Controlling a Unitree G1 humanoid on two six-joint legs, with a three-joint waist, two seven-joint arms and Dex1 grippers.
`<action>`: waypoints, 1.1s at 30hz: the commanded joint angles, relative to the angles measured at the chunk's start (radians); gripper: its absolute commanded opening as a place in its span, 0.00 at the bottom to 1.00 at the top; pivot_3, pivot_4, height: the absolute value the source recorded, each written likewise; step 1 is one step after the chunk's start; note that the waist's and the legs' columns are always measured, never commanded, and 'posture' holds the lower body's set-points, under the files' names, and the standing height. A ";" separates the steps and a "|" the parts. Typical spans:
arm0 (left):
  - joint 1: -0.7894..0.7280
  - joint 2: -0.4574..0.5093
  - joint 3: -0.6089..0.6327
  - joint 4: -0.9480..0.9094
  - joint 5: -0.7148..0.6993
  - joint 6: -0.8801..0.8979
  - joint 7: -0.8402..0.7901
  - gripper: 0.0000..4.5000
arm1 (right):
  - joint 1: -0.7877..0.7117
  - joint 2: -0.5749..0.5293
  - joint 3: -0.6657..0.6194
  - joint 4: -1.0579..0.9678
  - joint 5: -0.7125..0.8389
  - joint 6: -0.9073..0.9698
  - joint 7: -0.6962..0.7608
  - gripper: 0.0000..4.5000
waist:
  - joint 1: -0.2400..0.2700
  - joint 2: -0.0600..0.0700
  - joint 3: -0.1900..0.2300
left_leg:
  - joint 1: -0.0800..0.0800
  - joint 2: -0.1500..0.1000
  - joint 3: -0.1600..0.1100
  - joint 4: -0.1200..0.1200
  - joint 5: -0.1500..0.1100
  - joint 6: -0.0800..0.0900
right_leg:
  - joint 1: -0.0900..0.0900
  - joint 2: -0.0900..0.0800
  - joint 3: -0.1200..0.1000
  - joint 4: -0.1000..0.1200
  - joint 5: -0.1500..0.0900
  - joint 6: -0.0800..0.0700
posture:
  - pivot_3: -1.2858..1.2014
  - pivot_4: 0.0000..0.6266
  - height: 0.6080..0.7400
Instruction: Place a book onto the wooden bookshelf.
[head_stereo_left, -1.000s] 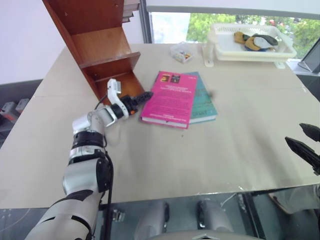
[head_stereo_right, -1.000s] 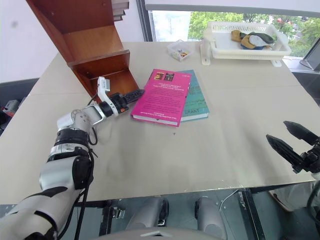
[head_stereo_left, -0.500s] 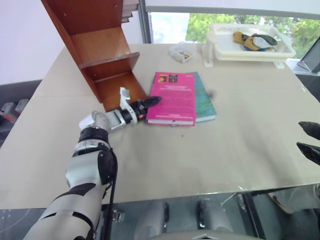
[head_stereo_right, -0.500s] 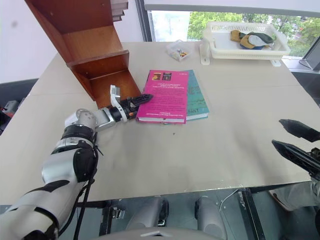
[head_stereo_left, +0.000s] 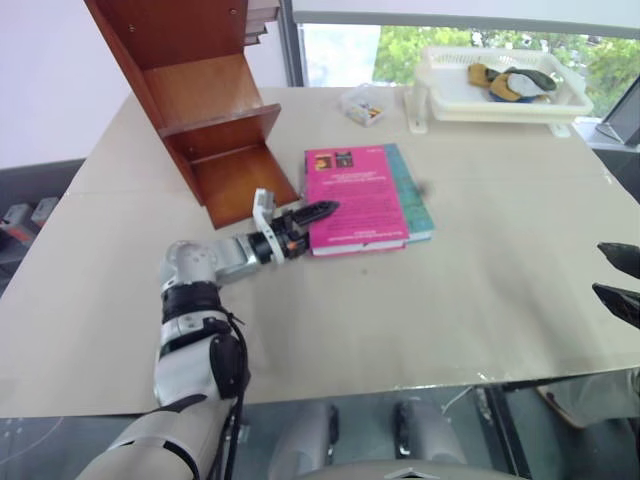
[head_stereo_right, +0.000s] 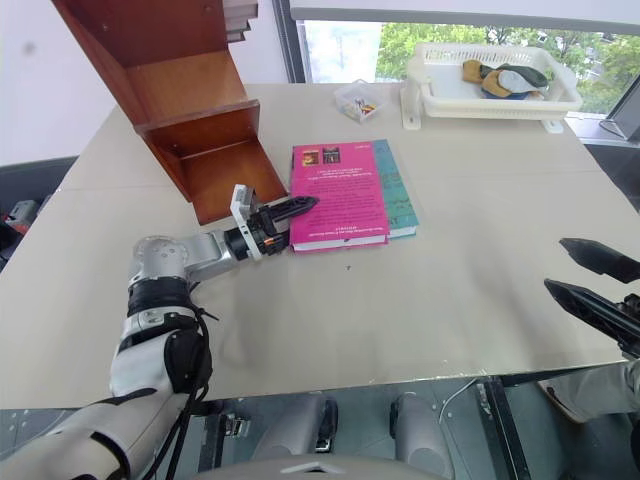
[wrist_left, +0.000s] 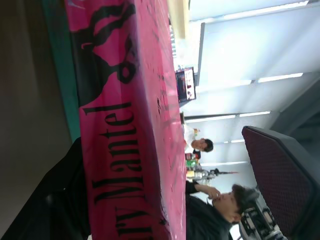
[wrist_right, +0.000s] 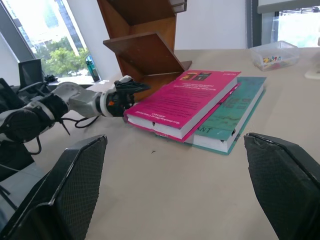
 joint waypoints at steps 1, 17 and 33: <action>0.021 -0.020 0.039 -0.085 -0.059 0.063 0.051 0.97 | -0.010 0.002 -0.012 -0.005 -0.006 -0.015 0.011 1.00 | 0.000 0.000 0.000 | 0.000 0.000 0.000 0.000 0.000 0.000 | 0.000 0.000 0.000 0.000 0.000 0.000 | 0.52 0.24 1.00; 0.130 -0.051 0.034 -0.219 -0.132 0.165 0.102 0.43 | 0.004 0.020 -0.026 -0.014 -0.024 -0.020 0.007 1.00 | 0.000 0.001 0.000 | 0.000 0.000 0.001 -0.002 0.000 -0.001 | 0.000 0.000 0.000 -0.003 0.000 0.000 | 0.52 0.24 1.00; 0.161 -0.022 -0.052 -0.202 -0.117 0.071 0.016 0.78 | -0.012 0.019 -0.013 -0.007 -0.060 -0.040 -0.003 1.00 | 0.001 0.001 -0.001 | 0.000 0.000 0.001 -0.004 0.000 -0.001 | 0.000 0.000 0.000 -0.005 0.000 0.000 | 0.52 0.24 1.00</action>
